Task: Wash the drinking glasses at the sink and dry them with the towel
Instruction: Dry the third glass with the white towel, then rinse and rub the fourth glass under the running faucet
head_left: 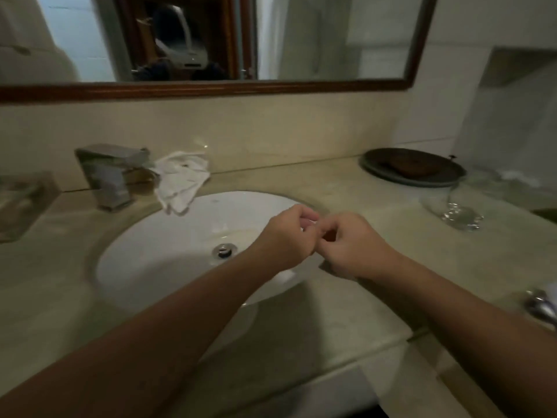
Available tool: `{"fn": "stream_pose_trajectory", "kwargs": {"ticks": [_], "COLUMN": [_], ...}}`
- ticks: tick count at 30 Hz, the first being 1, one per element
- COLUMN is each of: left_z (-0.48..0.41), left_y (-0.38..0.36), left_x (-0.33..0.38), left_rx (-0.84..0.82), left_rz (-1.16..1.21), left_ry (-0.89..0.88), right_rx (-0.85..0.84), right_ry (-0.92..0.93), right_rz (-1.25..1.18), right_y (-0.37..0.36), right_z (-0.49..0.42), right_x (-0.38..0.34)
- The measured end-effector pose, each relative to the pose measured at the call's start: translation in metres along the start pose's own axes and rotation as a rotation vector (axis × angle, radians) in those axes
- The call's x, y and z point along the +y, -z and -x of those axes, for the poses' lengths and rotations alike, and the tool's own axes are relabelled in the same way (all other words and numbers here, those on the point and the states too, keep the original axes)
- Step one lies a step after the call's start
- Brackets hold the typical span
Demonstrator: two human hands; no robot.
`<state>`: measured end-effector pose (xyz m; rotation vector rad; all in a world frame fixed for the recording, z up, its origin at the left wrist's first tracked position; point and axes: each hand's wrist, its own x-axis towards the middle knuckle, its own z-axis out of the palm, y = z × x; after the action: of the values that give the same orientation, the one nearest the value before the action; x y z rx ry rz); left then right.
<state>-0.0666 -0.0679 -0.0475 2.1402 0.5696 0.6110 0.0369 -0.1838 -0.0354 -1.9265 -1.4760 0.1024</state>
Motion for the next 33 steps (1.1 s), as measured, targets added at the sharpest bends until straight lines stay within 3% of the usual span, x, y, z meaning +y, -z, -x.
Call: {"fn": "stream_pose_trajectory", "kwargs": {"ticks": [7,10,14,17,21,28,33], "left_z": [-0.023,-0.029,-0.034,-0.037,-0.039,-0.042,-0.04], "left_y": [-0.061,-0.076,-0.09,-0.096,-0.098,-0.099,-0.103], "left_x": [0.036,0.038,0.039,0.037,0.04,0.039,0.034], "left_rx": [-0.053,-0.028,0.014,0.064,0.059,0.037,0.041], "left_rz": [-0.048,-0.06,-0.129,-0.168,-0.235,-0.225,-0.289], "left_ry": [-0.05,-0.086,-0.177,-0.185,-0.132,-0.149,-0.209], "right_rx": [0.2,0.288,0.448,0.394,0.269,0.33,0.263], "right_ry": [0.006,0.078,-0.063,-0.264,-0.477,-0.516,-0.552], "right_rz": [-0.048,0.186,0.631,0.845,0.768,0.864,0.864], "right_y": [0.034,0.05,0.078,0.1,0.113,0.124,0.132], "right_z": [0.033,0.04,0.045,0.038,0.021,0.016,0.012], "right_x": [0.057,0.067,0.083,0.096,0.113,0.133,0.146]}}
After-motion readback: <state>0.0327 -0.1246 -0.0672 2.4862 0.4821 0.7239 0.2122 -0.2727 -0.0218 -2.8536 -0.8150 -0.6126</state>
